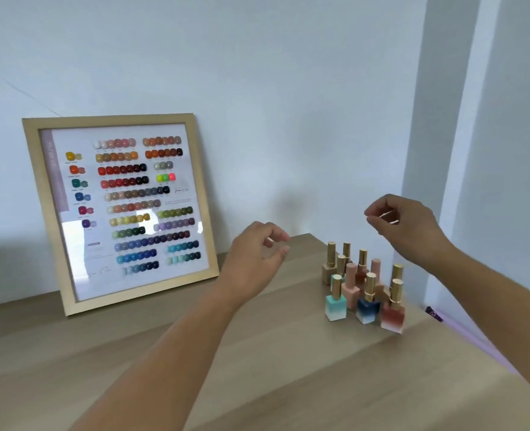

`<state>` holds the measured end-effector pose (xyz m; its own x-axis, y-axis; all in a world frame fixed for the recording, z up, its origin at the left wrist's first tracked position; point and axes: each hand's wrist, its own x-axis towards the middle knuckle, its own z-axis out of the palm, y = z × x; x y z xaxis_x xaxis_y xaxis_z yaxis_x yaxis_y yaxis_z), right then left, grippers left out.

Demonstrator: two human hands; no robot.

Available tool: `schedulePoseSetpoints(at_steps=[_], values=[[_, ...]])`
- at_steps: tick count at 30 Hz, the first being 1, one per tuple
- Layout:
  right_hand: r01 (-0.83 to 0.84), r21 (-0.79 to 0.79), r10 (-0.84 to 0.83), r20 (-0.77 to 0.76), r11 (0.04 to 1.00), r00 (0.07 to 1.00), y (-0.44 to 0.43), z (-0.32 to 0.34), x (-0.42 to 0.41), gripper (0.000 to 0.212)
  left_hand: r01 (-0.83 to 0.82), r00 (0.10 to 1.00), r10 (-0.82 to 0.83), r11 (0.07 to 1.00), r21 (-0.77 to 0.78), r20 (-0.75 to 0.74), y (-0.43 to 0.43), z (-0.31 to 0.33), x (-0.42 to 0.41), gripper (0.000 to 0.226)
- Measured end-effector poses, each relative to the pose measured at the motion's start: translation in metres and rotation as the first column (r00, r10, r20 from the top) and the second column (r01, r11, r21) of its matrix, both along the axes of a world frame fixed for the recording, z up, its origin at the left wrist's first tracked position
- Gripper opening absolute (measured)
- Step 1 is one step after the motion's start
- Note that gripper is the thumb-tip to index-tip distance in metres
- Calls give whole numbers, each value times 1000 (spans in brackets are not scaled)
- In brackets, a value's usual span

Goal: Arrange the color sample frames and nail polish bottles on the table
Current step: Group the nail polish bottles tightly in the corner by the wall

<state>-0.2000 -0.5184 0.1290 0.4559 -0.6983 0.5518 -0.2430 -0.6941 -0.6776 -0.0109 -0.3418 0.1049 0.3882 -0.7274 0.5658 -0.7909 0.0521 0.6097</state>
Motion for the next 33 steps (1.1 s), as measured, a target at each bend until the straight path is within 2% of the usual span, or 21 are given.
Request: schedulePoseSetpoints(at_steps=[4, 9, 13, 17, 21, 26, 30, 33], values=[[-16, -2, 15, -183, 1000, 983, -31, -10, -9, 13, 50, 994, -68, 978, 201, 83, -36, -10, -19, 15], [-149, 19, 143, -425, 989, 894, -56, -18, 12, 8, 94, 983, -141, 936, 341, 114, -60, -29, -29, 21], [-242, -15, 192, -558, 970, 807, -60, -22, 34, 10, 114, 983, -159, 919, 376, 90, -69, -39, -32, 20], [-250, -151, 94, -652, 956, 752, -56, -27, 54, 18, 94, 986, -134, 940, 328, 101, -70, -41, -30, 13], [-259, -149, 75, -721, 954, 689, -54, -25, 67, 15, 96, 987, -133, 938, 332, 91, -70, -39, -24, 17], [-342, -88, 182, -709, 936, 681, -65, -24, 69, 14, 65, 985, -112, 945, 320, 130, -73, -36, -10, 14], [-400, -94, 276, -581, 912, 766, -87, 4, 66, 10, 12, 990, -52, 957, 290, 131, -85, -13, 17, 16], [-382, -46, 330, -416, 923, 847, -114, 22, 68, 9, -34, 993, 9, 974, 225, 114, -105, 7, 41, 14]])
